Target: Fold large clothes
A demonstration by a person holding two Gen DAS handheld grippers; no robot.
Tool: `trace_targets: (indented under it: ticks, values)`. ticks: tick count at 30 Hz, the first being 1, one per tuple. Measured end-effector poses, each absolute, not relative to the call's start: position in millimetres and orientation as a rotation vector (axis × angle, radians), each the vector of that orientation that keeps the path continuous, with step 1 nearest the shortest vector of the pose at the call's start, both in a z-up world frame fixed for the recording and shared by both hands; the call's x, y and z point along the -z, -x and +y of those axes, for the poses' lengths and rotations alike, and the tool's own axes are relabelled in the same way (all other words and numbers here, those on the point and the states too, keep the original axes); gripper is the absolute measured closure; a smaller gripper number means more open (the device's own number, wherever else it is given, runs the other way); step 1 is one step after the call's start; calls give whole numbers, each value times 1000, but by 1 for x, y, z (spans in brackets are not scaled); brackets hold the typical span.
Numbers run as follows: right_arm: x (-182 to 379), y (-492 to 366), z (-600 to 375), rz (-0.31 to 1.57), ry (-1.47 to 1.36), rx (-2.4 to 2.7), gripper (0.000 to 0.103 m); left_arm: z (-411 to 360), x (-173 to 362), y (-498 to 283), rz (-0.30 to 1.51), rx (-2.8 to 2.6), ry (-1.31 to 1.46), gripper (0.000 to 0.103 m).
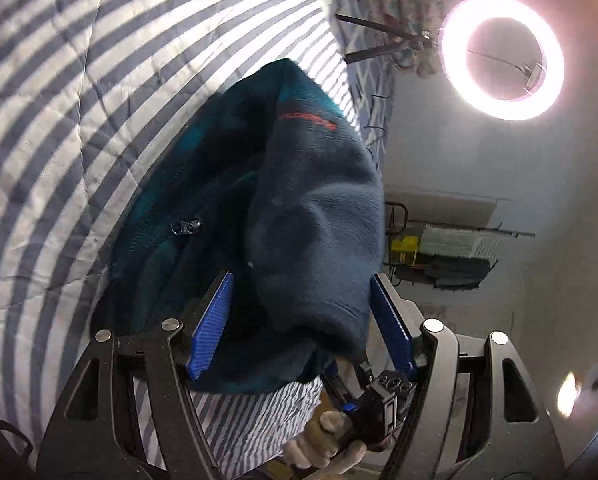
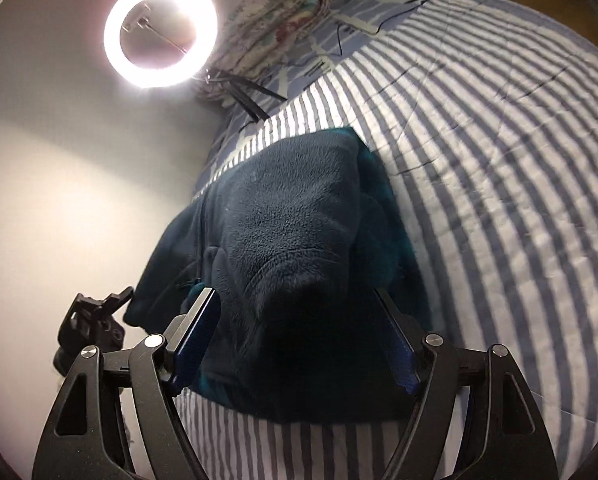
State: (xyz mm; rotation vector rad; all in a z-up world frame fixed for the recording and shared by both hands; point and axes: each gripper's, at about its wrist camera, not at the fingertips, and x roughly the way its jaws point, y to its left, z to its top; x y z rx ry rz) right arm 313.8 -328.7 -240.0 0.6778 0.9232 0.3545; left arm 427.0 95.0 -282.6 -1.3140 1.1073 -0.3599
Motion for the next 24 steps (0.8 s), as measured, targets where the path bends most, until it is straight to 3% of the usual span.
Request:
trace_targets:
  ticks: [3, 6, 7, 8, 15, 21, 24]
  values:
    - [237, -318, -319, 917, -630, -354, 31, 93, 283, -426, 1076, 341, 1304, 66]
    - [230, -318, -311, 921, -587, -397, 62, 89, 271, -424, 1040, 336, 1225, 88]
    - [227, -318, -308, 926, -556, -398, 79, 88, 262, -422, 1024, 332, 1178, 91]
    - [223, -318, -305, 936, -521, -397, 87, 87, 254, -419, 1007, 325, 1131, 93]
    - [183, -287, -322, 957, -478, -490, 92, 80, 195, -372, 905, 329, 729, 95]
    - [233, -273, -324, 1089, -429, -446, 93, 78, 277, -362, 1074, 293, 737, 95]
    - [261, -273, -315, 1127, -395, -410, 93, 78, 282, -361, 1054, 298, 752, 94]
